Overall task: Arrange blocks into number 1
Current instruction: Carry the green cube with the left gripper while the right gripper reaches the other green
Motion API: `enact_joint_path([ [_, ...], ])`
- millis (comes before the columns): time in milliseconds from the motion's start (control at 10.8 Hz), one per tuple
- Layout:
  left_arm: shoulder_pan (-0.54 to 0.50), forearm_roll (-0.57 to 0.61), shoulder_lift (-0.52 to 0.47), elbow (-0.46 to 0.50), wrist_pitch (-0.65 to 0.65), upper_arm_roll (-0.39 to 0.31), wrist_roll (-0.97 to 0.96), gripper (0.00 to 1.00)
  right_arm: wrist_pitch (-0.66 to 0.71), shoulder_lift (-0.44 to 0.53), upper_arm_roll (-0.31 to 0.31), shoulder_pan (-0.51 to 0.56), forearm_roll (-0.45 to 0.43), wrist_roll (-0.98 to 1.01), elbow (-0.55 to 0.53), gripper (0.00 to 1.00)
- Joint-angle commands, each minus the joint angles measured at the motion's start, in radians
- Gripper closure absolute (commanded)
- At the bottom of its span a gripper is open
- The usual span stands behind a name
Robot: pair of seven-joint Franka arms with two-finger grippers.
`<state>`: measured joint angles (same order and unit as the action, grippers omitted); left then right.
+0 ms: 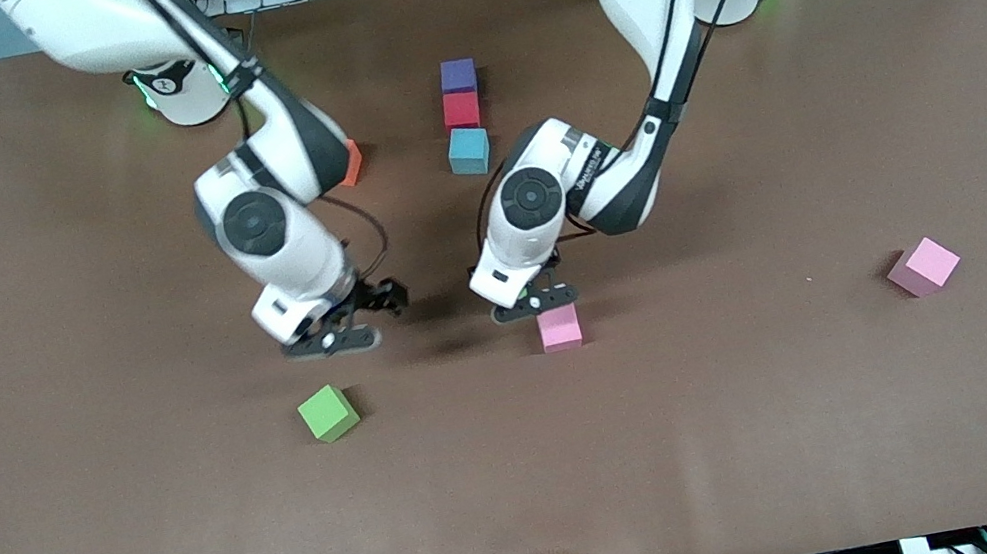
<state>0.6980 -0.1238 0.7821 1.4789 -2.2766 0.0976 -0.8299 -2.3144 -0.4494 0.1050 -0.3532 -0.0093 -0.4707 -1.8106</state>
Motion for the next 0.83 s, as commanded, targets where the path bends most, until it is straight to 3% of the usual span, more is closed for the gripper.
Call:
enact_joint_path([
  [0,0.002,0.054,-0.055,0.058,0.049,0.065,-0.063,1.0,0.009,-0.156,0.021,0.062,-0.107,0.165,0.196,0.0],
  [278,-0.015,0.133,-0.133,0.19,0.051,0.161,-0.161,1.0,-0.002,-0.282,0.021,0.1,-0.136,0.298,0.304,0.0],
  [463,-0.021,0.17,-0.156,0.247,0.049,0.198,-0.188,1.0,-0.005,-0.292,0.021,0.14,-0.126,0.447,0.304,0.0],
  [740,-0.057,0.254,-0.156,0.274,0.049,0.26,-0.25,1.0,-0.032,-0.304,0.021,0.148,-0.127,0.461,0.298,0.0],
])
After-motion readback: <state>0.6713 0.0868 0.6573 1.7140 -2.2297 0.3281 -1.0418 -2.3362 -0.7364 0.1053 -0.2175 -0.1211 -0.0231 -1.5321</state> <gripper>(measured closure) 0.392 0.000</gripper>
